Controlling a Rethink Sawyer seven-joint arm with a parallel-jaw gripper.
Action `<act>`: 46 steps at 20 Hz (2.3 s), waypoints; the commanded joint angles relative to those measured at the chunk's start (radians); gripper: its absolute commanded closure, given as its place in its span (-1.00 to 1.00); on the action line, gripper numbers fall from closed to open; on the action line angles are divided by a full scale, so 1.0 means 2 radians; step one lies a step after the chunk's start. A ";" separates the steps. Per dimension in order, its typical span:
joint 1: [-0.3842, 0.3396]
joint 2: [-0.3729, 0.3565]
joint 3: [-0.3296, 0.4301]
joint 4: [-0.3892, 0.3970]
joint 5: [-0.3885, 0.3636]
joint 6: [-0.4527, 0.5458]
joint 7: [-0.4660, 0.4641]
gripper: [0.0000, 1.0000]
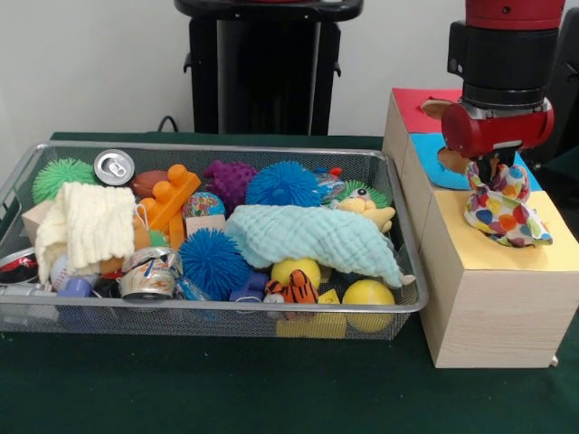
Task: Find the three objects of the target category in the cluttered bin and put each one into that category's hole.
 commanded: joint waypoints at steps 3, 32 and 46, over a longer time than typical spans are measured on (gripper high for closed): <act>0.002 0.059 -0.023 0.056 0.010 -0.048 0.126 1.00; 0.048 0.138 -0.061 0.035 0.120 -0.135 0.123 1.00; 0.017 0.198 -0.053 0.065 0.166 -0.243 0.152 1.00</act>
